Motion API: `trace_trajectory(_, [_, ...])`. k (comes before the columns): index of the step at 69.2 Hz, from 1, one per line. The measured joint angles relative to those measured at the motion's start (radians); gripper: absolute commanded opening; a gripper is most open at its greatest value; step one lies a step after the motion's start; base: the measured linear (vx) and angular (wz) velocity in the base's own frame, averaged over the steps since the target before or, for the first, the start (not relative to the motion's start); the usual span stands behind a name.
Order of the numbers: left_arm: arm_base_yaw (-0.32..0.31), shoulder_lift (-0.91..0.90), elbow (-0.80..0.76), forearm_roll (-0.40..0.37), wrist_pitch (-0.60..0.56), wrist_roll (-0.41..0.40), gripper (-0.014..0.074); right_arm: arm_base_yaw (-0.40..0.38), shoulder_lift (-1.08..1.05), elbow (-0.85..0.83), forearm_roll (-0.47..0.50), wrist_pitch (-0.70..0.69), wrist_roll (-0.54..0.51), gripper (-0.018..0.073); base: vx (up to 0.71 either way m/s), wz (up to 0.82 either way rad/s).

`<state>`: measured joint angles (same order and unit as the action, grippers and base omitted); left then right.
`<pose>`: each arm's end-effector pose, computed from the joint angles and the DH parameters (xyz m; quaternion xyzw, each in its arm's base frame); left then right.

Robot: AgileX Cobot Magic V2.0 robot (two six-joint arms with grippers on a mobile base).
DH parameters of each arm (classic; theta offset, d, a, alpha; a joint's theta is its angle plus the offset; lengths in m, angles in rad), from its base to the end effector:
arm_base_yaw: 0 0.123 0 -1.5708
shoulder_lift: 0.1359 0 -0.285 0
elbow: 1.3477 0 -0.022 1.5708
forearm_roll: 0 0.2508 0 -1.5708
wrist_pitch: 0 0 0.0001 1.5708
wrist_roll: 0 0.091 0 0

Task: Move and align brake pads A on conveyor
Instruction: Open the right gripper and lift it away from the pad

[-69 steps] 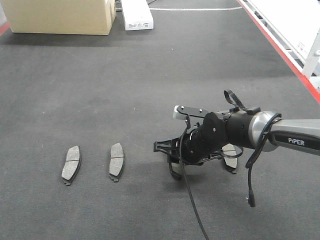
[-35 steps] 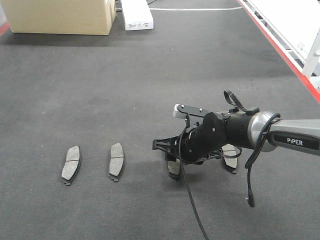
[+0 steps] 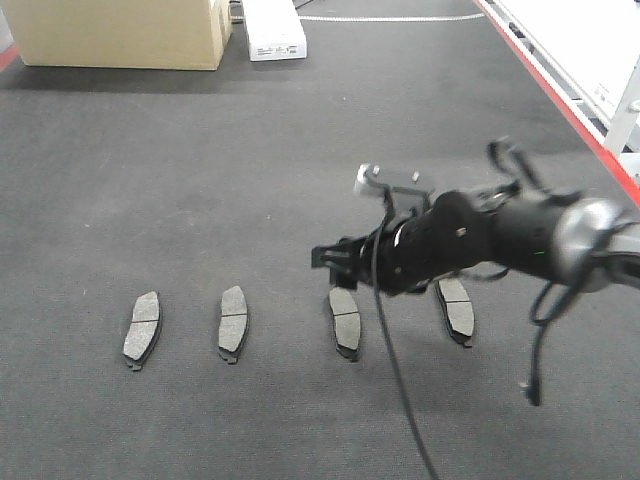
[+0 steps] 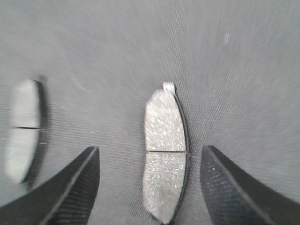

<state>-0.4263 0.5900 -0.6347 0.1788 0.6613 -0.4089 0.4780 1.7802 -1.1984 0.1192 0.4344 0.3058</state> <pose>0.1051 -0.0368 0.3218 0.0414 0.8637 -0.1254 0.4864 0.3372 0.1799 0.2188 -0.0383 0.9475 0.1580 0.2754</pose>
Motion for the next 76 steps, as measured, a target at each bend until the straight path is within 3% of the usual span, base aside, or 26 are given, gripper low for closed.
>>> trace_trajectory(23, [0.000,0.000,0.000,0.000,0.000,0.000,-0.0006,-0.100,-0.351,0.277,-0.100,-0.056,0.017,0.0382,0.00,0.00])
trace_trajectory(41, [0.000,0.000,0.000,0.000,-0.001,0.000,-0.0006,-0.104,-0.649,0.452,-0.184,-0.057,0.018,0.0328,0.00,0.00])
trace_trajectory(50, [0.000,0.000,0.000,0.000,-0.001,0.000,-0.0006,-0.104,-0.808,0.556,-0.208,-0.080,0.015,0.0230,0.00,0.00])
trace_trajectory(65, [0.000,0.000,0.000,0.000,-0.001,0.000,-0.0006,-0.104,-1.078,0.691,-0.232,-0.083,0.014,-0.0010,0.00,0.00])
trace_trajectory(76, [0.000,0.000,0.000,0.000,-0.001,0.000,-0.0006,-0.104,-1.227,0.726,-0.232,-0.068,0.008,-0.0010,0.00,0.00])
